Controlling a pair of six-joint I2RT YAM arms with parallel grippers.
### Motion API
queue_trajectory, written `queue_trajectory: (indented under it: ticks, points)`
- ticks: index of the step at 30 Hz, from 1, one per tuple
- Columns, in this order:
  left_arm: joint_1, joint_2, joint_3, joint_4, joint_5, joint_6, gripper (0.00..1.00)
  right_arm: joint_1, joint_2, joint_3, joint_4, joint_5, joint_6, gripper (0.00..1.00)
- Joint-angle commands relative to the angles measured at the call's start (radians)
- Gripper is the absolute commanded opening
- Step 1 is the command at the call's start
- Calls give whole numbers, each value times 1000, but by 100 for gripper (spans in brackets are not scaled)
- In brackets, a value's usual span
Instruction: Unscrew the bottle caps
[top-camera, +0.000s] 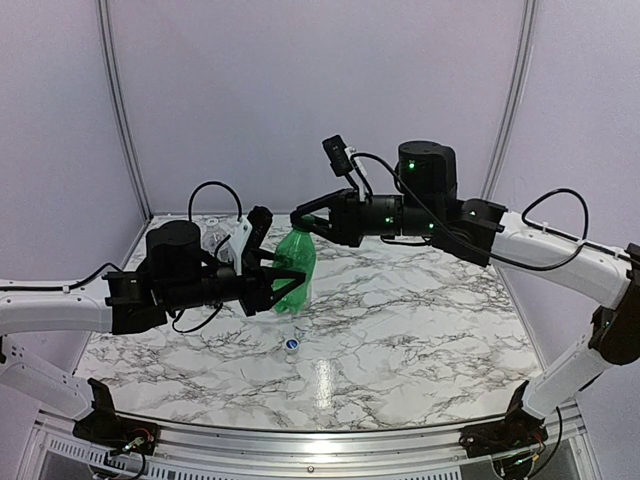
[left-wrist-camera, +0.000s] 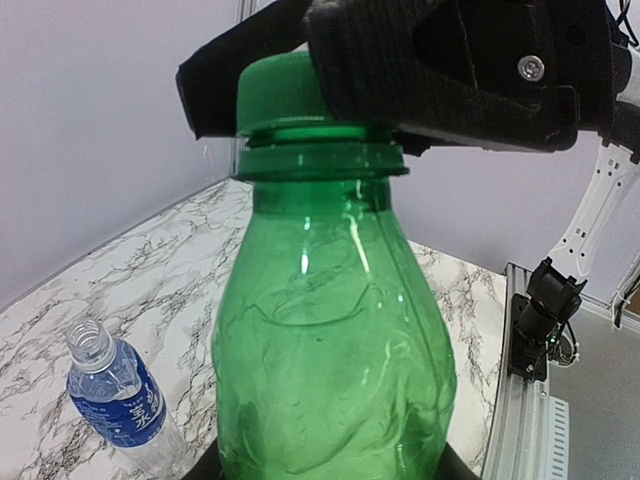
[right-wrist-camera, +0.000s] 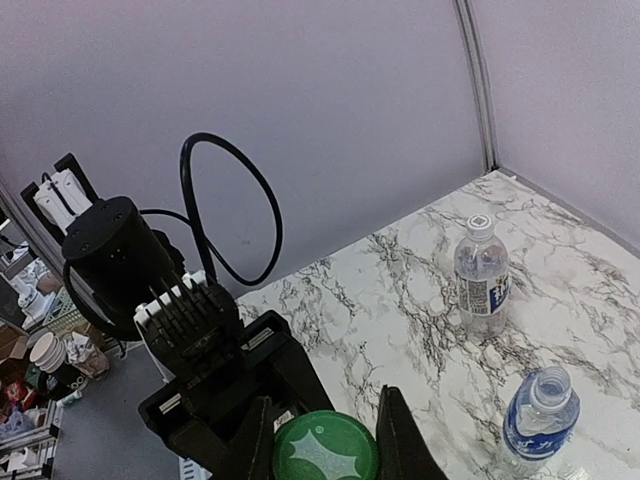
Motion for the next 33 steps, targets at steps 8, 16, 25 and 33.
queue_trajectory:
  ticks: [8,16,25,33]
  points:
    - [12,-78,18,6,478,27,7,-43,5,26,-7,-651,-410,0]
    - [12,-61,44,22,661,-18,7,-78,58,87,-118,-832,-536,6]
    - [12,-68,3,21,414,17,6,-103,-36,32,-17,-488,-224,90]
    - [9,-34,7,12,193,17,6,-57,-101,39,-44,-139,-104,98]
